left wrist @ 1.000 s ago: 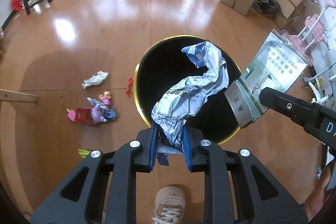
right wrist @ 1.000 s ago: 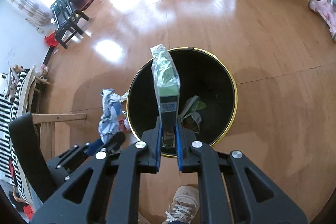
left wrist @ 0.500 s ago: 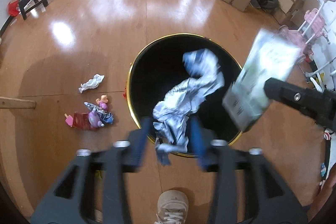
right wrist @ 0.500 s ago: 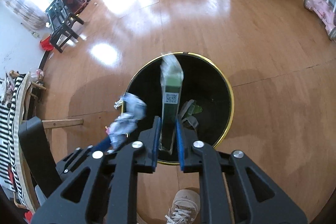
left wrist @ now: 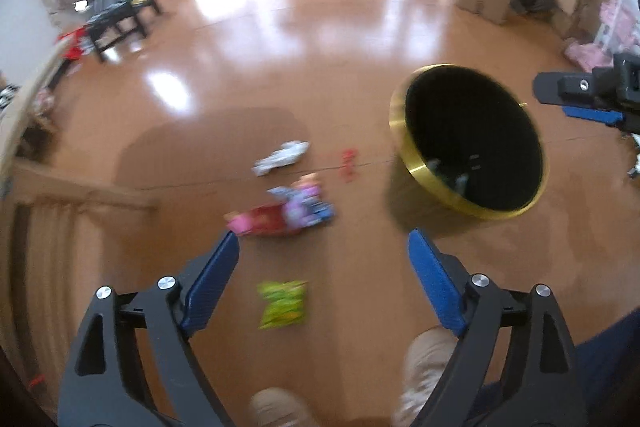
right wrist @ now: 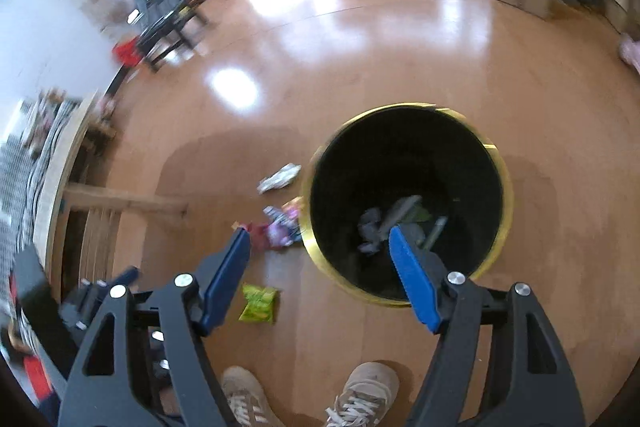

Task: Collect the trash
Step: 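Move both tools back toward the popcorn bag and toys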

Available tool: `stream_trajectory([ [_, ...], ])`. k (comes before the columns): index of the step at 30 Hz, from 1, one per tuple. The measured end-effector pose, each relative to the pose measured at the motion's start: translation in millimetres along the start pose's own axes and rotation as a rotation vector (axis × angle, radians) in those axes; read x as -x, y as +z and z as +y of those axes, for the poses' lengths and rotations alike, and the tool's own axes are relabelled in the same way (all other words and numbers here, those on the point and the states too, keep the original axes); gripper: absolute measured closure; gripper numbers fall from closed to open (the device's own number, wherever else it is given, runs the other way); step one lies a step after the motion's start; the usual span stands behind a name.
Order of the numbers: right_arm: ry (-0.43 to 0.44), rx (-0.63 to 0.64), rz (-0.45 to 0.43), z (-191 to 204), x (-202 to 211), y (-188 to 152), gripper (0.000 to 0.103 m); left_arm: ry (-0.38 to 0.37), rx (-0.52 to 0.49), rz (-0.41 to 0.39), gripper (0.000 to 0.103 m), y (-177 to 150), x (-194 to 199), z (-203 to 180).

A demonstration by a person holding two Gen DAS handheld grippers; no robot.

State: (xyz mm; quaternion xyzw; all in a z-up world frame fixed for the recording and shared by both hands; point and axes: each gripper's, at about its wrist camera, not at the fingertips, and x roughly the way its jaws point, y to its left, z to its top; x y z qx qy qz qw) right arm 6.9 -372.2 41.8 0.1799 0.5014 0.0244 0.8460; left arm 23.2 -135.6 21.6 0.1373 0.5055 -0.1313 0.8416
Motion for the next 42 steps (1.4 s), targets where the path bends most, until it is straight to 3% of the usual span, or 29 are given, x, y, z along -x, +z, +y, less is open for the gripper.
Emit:
stream_trajectory([
  [5, 0.070, 0.166, 0.070, 78.6, -19.8, -28.6, 0.033, 0.073, 0.102, 0.025, 0.017, -47.6, 31.3, 70.0],
  [9, 0.076, 0.272, 0.116, 122.8, -34.4, -53.8, 0.033, 0.036, 0.241, 0.034, 0.016, -86.6, 42.9, 104.3],
  [16, 0.054, 0.327, 0.142, 149.3, -48.2, -74.9, 0.033, -0.033, 0.323, 0.049, 0.016, -108.7, 34.6, 116.7],
  [23, 0.045, 0.303, 0.142, 140.3, -57.7, -68.9, 0.033, 0.003, 0.325, 0.065, 0.016, -111.6, 14.9, 118.6],
  [27, 0.031, 0.297, 0.155, 135.7, -81.5, -62.4, 0.033, 0.029, 0.288, 0.095, 0.016, -113.6, -16.8, 112.6],
  [31, 0.029, 0.260, 0.205, 129.8, -126.8, -59.9, 0.033, 0.024, 0.234, 0.137, 0.016, -118.5, -72.2, 100.2],
  [38, -0.004, 0.236, 0.282, 116.1, -234.7, -61.2, 0.033, 0.028, 0.143, 0.197, 0.016, -139.2, -180.5, 76.3],
  [42, -0.057, 0.243, 0.329, 97.5, -302.0, -67.2, 0.033, 0.035, 0.165, 0.251, 0.016, -156.5, -243.8, 75.9],
])
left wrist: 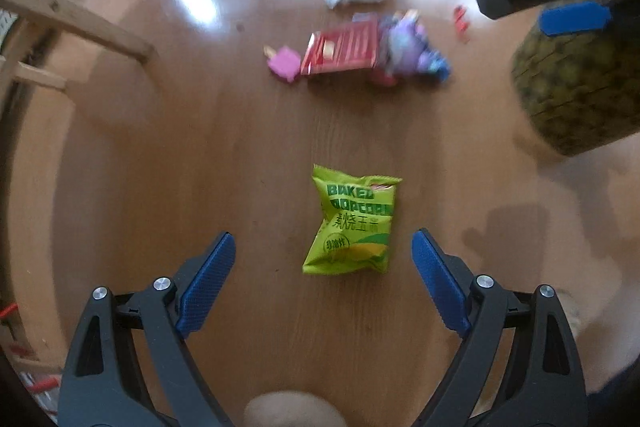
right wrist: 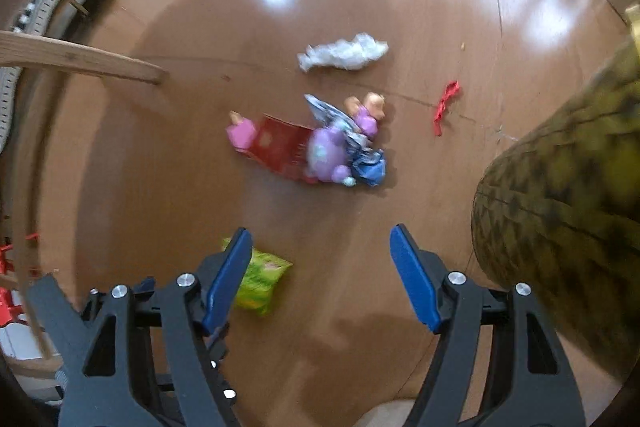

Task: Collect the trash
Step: 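Move both tools back toward the popcorn bag and toys, then grasp the yellow-green popcorn bag with the left tool while the right tool grasps the purple toy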

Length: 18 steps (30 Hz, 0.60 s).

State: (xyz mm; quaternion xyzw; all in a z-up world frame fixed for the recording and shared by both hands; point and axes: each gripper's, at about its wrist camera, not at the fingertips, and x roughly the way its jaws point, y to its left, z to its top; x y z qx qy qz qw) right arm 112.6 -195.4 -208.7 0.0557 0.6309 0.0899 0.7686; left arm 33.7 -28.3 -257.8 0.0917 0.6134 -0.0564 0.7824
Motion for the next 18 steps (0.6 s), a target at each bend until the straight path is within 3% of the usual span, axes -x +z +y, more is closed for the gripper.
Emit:
stream_trajectory([
  [4, -0.026, 0.042, 0.034, -2.9, -54.2, 12.6, 0.034, -0.038, 0.051, 0.029, 0.016, -1.3, -39.7, 6.4],
  [11, -0.025, 0.088, 0.039, 2.7, -102.6, 37.6, 0.043, -0.080, 0.069, 0.014, 0.016, 4.4, -74.1, 3.0],
  [14, -0.022, 0.101, 0.056, 8.8, -115.6, 44.6, 0.054, -0.106, 0.086, 0.019, 0.028, 5.5, -79.4, 0.0],
  [16, -0.017, 0.096, 0.069, 9.6, -121.1, 44.7, 0.061, -0.140, 0.095, 0.023, 0.048, 5.7, -80.4, -2.7],
  [18, 0.002, 0.083, 0.079, 8.7, -119.7, 43.2, 0.071, -0.131, 0.090, 0.032, 0.053, 6.8, -77.6, -6.0],
])
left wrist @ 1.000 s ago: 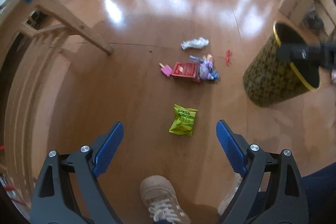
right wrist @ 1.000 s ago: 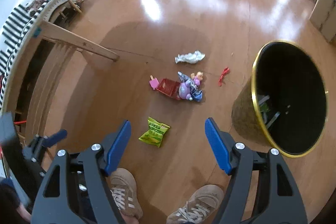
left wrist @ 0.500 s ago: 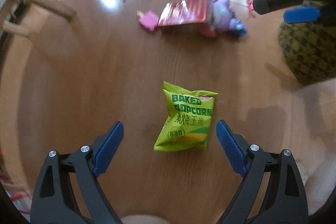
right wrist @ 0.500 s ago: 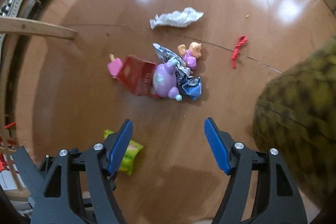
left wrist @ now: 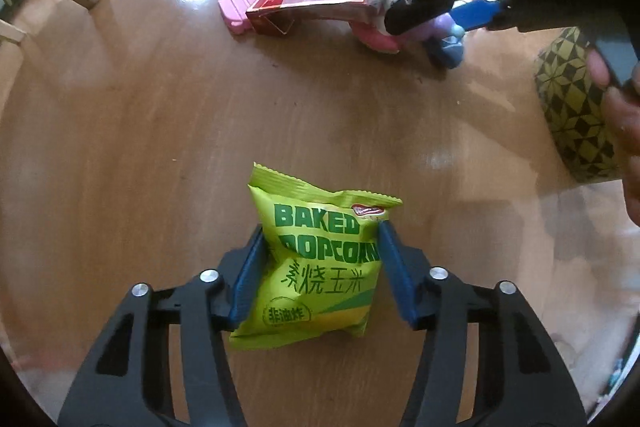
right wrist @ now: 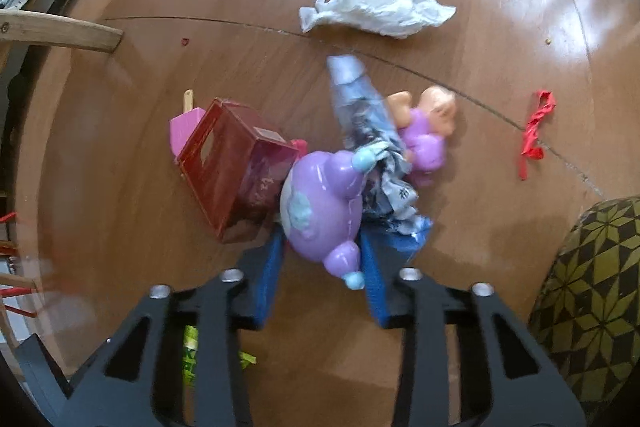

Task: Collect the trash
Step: 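Grasp the yellow-green popcorn bag with the left tool while the right tool grasps the purple toy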

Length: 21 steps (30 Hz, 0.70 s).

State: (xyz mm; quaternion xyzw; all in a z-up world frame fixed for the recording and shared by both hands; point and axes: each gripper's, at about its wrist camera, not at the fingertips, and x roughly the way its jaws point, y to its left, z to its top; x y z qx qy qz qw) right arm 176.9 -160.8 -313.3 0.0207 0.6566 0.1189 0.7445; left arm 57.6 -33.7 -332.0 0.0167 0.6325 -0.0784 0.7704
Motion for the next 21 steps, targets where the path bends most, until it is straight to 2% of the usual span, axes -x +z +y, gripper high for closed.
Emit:
stream_trajectory([
  [1, 0.002, -0.009, 0.001, -1.0, 2.0, -1.8, 0.073, -0.007, 0.003, 0.006, 0.058, 0.5, 1.4, 0.0],
  [3, 0.016, -0.025, 0.002, -3.6, 10.6, -6.4, 0.075, -0.013, 0.014, 0.017, 0.061, 2.0, 7.5, 0.9],
  [5, 0.014, -0.037, -0.013, -4.2, 28.5, -12.1, 0.076, -0.019, 0.024, 0.015, 0.062, 5.9, 16.1, 3.2],
  [10, 0.009, -0.037, -0.055, -0.5, 94.0, -30.0, 0.076, -0.023, 0.058, -0.019, 0.063, 16.0, 67.4, 15.6],
  [16, 0.031, -0.035, -0.091, 9.3, 174.0, -54.5, 0.076, 0.004, -0.002, -0.109, 0.063, 29.9, 161.8, 7.4],
  [21, 0.071, -0.049, -0.156, 21.2, 264.7, -80.5, 0.076, 0.019, -0.005, -0.161, 0.063, 30.6, 247.2, 5.4],
])
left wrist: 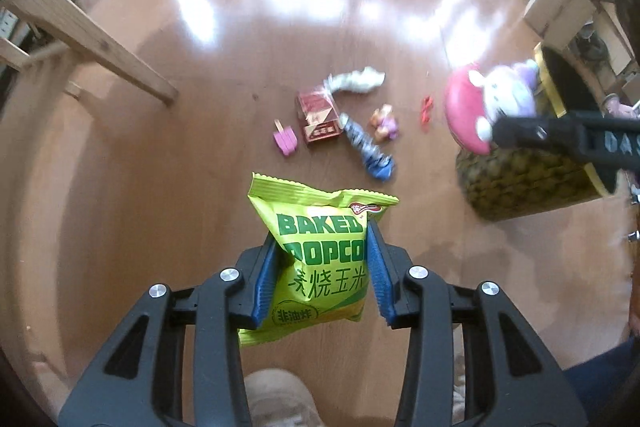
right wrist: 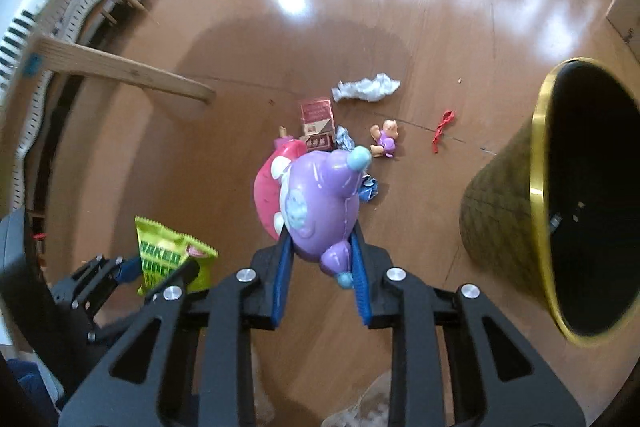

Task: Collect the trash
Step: 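Grasp the yellow-green popcorn bag with the left tool while the right tool grasps the purple toy, then carry bag and toy over the bin and open both tools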

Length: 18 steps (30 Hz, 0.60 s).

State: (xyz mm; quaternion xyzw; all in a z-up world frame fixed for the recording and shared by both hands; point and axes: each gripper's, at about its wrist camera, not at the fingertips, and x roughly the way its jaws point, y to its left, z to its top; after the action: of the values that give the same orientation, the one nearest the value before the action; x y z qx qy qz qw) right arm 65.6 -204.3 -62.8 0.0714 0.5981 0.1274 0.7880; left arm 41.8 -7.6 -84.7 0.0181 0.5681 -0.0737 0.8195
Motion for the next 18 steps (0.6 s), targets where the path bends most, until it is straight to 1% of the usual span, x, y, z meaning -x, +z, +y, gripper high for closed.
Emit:
stream_trajectory([
  [1, 0.002, 0.006, -0.013, 4.6, 21.0, -4.7, 0.076, 0.005, 0.005, -0.004, 0.063, 1.6, 14.3, -1.3],
  [2, 0.003, 0.011, -0.019, 7.1, 32.6, -8.2, 0.076, 0.003, 0.022, -0.004, 0.063, 3.9, 31.7, -1.5],
  [4, 0.028, 0.020, -0.040, 14.8, 64.1, -19.9, 0.076, 0.005, 0.038, -0.008, 0.063, 2.7, 57.3, -4.4],
  [5, 0.032, 0.023, -0.052, 17.5, 73.6, -24.6, 0.076, 0.012, 0.038, -0.020, 0.063, 2.3, 73.4, -6.5],
  [7, 0.050, 0.032, -0.071, 21.2, 96.8, -37.7, 0.076, 0.022, 0.033, -0.027, 0.063, -2.6, 92.8, -10.5],
  [9, 0.073, 0.032, -0.084, 21.8, 108.8, -47.9, 0.076, 0.028, 0.033, -0.035, 0.062, -5.1, 111.9, -10.6],
  [12, 0.112, 0.011, -0.099, 17.7, 113.6, -58.5, 0.076, 0.016, 0.065, -0.075, 0.062, -11.4, 128.7, -7.0],
  [15, 0.136, -0.021, -0.082, 11.4, 105.7, -57.6, 0.076, -0.030, 0.135, -0.068, 0.062, -11.3, 126.9, -3.2],
  [16, 0.127, -0.014, -0.082, 11.3, 103.2, -55.8, 0.076, -0.038, 0.137, -0.064, 0.062, -9.3, 123.7, -5.6],
  [18, 0.123, -0.016, -0.083, 11.5, 101.8, -55.7, 0.076, -0.031, 0.115, -0.069, 0.062, -6.0, 119.2, -12.9],
])
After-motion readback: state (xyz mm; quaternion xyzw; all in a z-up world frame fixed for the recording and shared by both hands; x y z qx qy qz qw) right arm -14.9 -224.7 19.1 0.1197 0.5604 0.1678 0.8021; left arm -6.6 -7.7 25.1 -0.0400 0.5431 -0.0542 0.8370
